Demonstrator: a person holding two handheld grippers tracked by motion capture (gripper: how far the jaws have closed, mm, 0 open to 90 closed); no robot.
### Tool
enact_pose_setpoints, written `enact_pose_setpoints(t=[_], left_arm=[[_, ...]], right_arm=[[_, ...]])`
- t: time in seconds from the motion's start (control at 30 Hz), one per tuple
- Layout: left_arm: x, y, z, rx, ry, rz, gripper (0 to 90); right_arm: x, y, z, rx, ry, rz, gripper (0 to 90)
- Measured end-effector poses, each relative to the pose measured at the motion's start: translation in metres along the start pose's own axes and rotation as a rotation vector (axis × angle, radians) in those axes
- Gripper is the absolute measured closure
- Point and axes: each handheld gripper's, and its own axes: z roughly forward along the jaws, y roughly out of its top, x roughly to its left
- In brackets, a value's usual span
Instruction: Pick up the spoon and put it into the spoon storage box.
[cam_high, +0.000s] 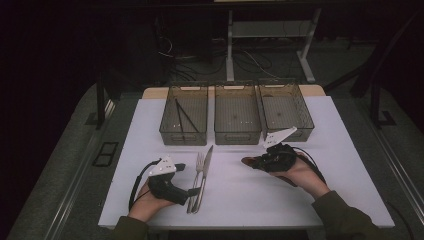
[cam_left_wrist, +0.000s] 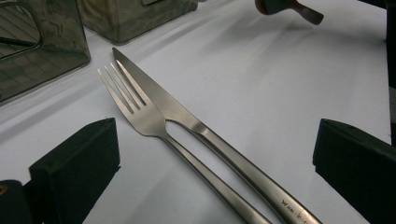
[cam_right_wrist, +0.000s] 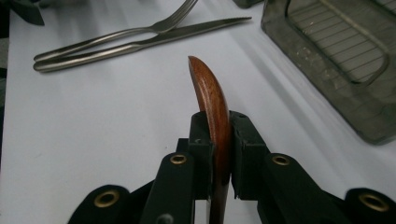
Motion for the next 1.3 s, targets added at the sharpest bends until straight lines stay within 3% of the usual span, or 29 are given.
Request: enact_pose_setpoints(t=[0.4,0.87,1.3], left_arm=[[0.0,0.0,0.0,0.0,0.001,0.0,0.0],[-0.001,0.0,-0.002,-0.008,0.003,-0.001,0.0],[-0.002,0.001,-0.002,-0.009,-0.002,-0.002,0.0]], right_arm=[[-0.01,0.016,-0.005,-0.048,-0.021,0.023,79.2],[-0.031,0.051,-0.014,-0.132,-0.065,0.067,79.2],[-0.054,0.082,-0.01,-0.142,-0.113,0.11,79.3]])
